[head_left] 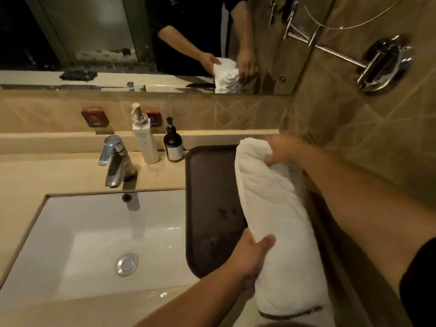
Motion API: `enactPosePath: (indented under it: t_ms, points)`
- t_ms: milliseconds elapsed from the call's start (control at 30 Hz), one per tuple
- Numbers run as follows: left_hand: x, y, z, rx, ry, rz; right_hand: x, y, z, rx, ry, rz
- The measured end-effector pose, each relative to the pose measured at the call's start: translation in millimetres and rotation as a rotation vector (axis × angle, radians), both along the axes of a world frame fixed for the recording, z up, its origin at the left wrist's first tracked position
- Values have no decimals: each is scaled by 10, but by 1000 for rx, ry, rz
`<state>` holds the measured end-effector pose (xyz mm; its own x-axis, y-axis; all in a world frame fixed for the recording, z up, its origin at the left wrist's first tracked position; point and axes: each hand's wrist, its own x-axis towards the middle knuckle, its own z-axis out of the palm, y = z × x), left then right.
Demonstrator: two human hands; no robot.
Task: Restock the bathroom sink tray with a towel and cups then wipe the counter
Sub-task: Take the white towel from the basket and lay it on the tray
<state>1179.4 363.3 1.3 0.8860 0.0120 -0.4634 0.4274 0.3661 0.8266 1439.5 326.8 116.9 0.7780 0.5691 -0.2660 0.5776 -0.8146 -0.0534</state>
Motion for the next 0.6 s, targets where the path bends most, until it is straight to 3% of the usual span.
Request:
enactPosePath:
  t_ms: [267, 433, 500, 600]
  points:
    - [376, 44, -374, 207, 179, -48, 453, 46, -1041, -70, 55, -70]
    - [361, 11, -451, 438, 179, -85, 591, 107, -1218, -66, 33, -76]
    - [379, -44, -464, 540, 219, -108, 580, 102, -1223, -81, -46, -78]
    - [385, -54, -432, 866, 252, -196, 370, 32, -1271, -75, -349, -48]
